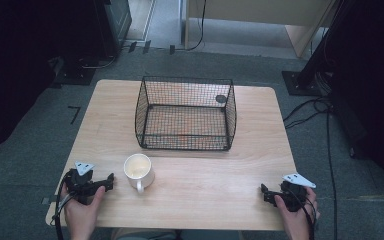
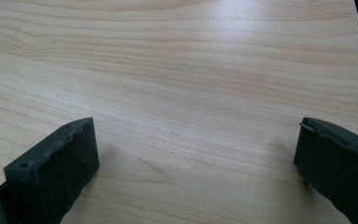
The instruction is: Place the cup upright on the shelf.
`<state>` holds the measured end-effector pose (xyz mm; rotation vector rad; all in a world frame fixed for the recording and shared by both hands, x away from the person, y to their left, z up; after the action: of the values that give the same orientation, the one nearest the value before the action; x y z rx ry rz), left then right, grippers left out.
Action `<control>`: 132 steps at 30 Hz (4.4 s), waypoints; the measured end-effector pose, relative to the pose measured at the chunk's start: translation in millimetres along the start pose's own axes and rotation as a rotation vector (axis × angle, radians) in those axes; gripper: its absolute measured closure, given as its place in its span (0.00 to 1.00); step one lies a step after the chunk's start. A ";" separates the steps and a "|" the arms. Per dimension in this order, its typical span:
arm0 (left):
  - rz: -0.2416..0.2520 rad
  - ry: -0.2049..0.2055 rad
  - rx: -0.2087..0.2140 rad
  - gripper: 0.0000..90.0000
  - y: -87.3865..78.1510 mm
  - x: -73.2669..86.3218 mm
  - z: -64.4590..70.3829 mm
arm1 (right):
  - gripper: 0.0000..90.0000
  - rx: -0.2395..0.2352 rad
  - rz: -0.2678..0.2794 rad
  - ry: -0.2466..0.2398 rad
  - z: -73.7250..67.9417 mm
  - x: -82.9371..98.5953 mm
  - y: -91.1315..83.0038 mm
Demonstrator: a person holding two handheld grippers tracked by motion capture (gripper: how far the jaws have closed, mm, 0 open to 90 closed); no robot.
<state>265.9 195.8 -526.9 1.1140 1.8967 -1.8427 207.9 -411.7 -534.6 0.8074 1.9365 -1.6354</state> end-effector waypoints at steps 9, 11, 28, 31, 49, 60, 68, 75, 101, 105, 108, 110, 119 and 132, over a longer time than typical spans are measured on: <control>-0.016 -0.024 -0.020 0.00 -1.1 -0.9 3.2 | 0.00 0.011 0.002 0.009 -0.3 -0.6 0.7; -0.026 -0.019 -0.013 0.00 -2.8 -0.2 2.5 | 0.00 0.011 0.002 0.010 -0.3 -0.6 0.7; 0.119 0.001 0.010 0.09 -51.7 -15.0 18.6 | 0.00 0.012 0.002 0.014 -0.2 -1.3 1.3; 0.155 0.013 0.019 0.12 -62.5 -21.7 26.7 | 0.00 0.014 0.001 0.016 -0.3 -1.5 1.4; 0.213 0.056 0.119 0.09 -99.9 -39.1 84.0 | 0.00 0.014 0.001 0.016 -0.3 -1.5 1.4; 0.159 0.110 0.120 0.12 -77.5 -24.6 120.1 | 0.00 0.014 0.001 0.016 -0.2 -1.6 1.4; 0.154 0.142 0.097 0.36 -70.3 -13.0 118.5 | 0.00 0.014 0.001 0.017 -0.2 -1.5 1.4; 0.189 0.140 0.102 0.66 -72.8 -1.5 98.0 | 0.00 0.014 0.001 0.017 -0.3 -1.5 1.4; 0.274 0.257 0.240 0.90 -74.9 -23.7 85.0 | 0.00 0.019 0.006 0.017 0.6 -2.2 2.1; 0.296 0.248 0.300 0.90 -77.5 -30.5 87.0 | 0.00 0.020 0.005 0.021 0.6 -2.2 2.1; 0.318 0.256 0.326 0.90 -81.0 -36.3 89.6 | 0.00 0.020 0.006 0.021 0.7 -2.2 2.1; 0.325 0.260 0.343 0.90 -83.4 -41.7 91.5 | 0.00 0.020 0.006 0.020 0.7 -2.2 2.1; 0.355 0.282 0.419 0.90 -89.6 -77.7 101.4 | 0.00 0.020 0.005 0.021 0.7 -2.2 2.1; 0.392 0.281 0.505 0.90 -93.2 -116.6 107.3 | 0.00 0.020 0.005 0.020 0.7 -2.2 2.1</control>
<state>247.2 66.5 -397.6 1.8366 1.2159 -2.0549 210.9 -412.4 -534.7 0.8397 1.9328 -1.6524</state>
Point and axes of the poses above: each handheld gripper's, and its own axes: y roughly forward along the jaws, x roughly out of its underside, z roughly to its right, the point moved 1 cm from there along y, roughly forward along the jaws, and after that the axes turned 12 degrees about y, right-handed, at the moved point
